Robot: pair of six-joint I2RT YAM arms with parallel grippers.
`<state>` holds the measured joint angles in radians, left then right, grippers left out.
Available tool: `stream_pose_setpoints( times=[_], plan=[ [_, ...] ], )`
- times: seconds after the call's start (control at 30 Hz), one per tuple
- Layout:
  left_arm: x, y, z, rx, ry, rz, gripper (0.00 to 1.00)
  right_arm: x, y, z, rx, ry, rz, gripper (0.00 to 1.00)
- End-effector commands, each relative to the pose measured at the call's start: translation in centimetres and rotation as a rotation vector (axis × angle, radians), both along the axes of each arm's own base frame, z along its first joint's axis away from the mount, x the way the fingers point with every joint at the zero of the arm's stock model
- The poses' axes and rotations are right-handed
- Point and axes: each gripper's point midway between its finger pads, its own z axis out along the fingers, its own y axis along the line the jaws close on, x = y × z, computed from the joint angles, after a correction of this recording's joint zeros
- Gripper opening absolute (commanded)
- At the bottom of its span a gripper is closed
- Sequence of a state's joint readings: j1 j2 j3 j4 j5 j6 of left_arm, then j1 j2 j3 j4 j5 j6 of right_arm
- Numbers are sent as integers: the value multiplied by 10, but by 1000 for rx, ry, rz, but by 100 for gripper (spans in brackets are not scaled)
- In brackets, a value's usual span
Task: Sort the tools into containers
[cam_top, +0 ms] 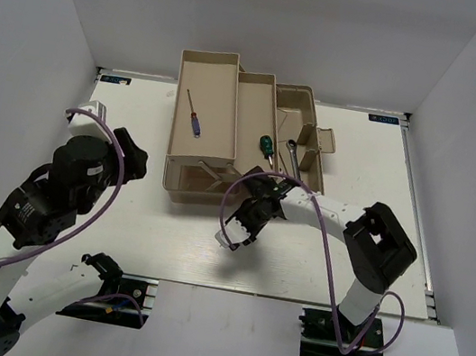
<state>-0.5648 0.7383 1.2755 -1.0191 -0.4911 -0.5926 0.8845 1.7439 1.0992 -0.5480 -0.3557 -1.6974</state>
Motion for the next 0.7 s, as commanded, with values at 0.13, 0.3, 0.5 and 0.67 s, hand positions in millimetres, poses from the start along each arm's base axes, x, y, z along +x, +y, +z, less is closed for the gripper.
stream_pose_setpoints(
  times=[0.13,0.3,0.5,0.67],
  plan=[
    [-1,6,-4,-1,4,30,73,-6,-6,-8,-56,32,51,43],
    [-1,6,-4,-1,4,30,73,5,-1,-13,-61,-4,2,43],
    [-1,6,-4,-1,4,30,73,8,3,-14,-52,-4,-7,43],
    [0,5,-2,-1,4,30,73,-2,-9,-17,-149,65,30,43]
  ],
)
